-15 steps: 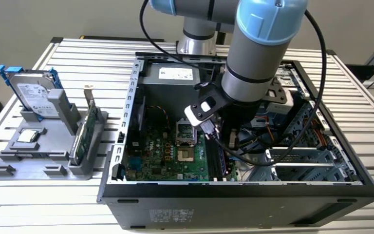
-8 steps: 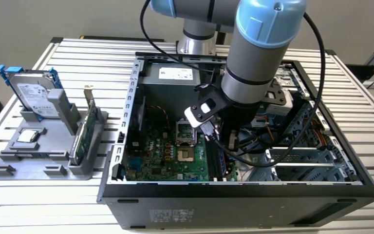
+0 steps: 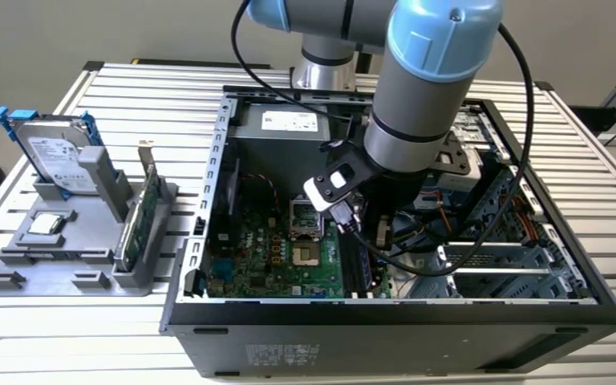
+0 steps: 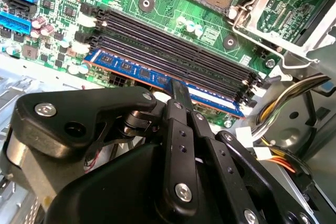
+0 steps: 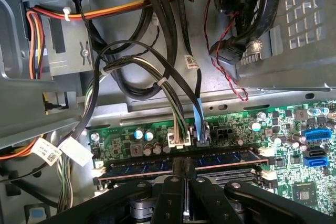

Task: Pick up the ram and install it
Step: 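Press down the ram until it locks into place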

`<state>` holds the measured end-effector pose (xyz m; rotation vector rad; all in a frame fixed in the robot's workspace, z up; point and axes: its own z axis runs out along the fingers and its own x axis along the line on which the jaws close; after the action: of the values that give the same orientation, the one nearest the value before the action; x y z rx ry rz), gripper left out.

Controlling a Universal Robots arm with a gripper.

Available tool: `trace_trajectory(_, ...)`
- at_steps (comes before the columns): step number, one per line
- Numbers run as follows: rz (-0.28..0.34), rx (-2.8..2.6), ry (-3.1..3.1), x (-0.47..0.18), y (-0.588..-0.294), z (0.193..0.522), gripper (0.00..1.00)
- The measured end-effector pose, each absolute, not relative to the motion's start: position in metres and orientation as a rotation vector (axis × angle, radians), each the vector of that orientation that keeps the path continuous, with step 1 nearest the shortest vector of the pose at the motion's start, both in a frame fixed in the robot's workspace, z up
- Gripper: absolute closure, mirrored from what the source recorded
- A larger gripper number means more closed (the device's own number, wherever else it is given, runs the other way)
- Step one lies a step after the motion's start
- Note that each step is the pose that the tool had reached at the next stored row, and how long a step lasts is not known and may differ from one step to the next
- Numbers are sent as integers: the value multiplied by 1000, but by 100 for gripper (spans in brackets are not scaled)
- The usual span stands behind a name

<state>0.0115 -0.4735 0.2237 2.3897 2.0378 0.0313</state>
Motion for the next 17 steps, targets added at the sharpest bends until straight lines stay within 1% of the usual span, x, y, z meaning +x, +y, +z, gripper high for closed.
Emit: trace_trajectory(17,33,2390,2038,12,-473,219,100)
